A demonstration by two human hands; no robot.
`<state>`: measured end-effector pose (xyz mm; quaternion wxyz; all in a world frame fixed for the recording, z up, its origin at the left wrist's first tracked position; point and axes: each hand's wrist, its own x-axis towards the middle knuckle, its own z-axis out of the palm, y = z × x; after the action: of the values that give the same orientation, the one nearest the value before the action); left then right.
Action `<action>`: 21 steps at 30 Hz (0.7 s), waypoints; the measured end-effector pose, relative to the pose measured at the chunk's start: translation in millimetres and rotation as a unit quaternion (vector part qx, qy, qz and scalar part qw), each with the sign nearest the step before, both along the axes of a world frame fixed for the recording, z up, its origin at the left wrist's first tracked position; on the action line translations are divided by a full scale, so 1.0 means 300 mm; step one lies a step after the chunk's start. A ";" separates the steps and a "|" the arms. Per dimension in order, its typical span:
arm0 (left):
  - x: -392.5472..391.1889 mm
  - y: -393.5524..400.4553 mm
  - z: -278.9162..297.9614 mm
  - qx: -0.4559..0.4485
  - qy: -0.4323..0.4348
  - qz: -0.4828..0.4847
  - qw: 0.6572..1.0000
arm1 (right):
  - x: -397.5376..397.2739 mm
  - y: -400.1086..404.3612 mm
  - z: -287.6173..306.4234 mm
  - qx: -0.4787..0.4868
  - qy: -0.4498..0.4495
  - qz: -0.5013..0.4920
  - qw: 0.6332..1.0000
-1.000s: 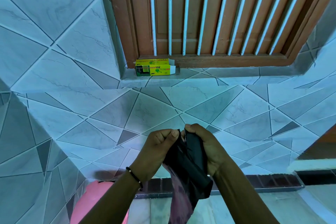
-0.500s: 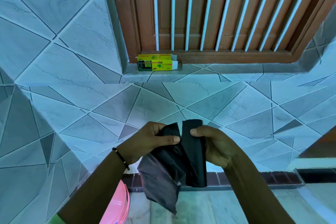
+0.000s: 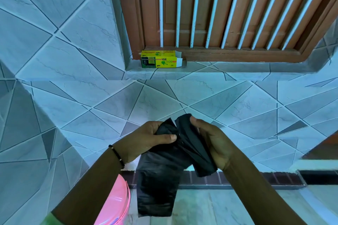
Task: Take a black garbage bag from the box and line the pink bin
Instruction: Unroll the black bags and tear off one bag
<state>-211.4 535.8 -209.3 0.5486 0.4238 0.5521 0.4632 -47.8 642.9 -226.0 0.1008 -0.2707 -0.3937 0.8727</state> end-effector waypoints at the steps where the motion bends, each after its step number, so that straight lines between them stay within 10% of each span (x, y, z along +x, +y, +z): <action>1: -0.001 -0.001 -0.001 -0.003 0.000 -0.009 1.000 | 0.001 0.001 0.006 0.023 -0.015 0.008 1.000; 8: 0.010 0.005 0.028 -0.007 0.046 -0.022 0.999 | -0.014 -0.004 0.026 0.103 -0.058 -0.012 0.993; 21: 0.056 0.031 -0.010 0.067 -0.177 -0.002 0.982 | -0.052 -0.054 0.015 -0.133 0.176 -0.014 0.975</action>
<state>-194.5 545.1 -212.2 0.6084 0.3722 0.4132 0.5662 -63.2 626.7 -221.6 0.1438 -0.1296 -0.2460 0.9497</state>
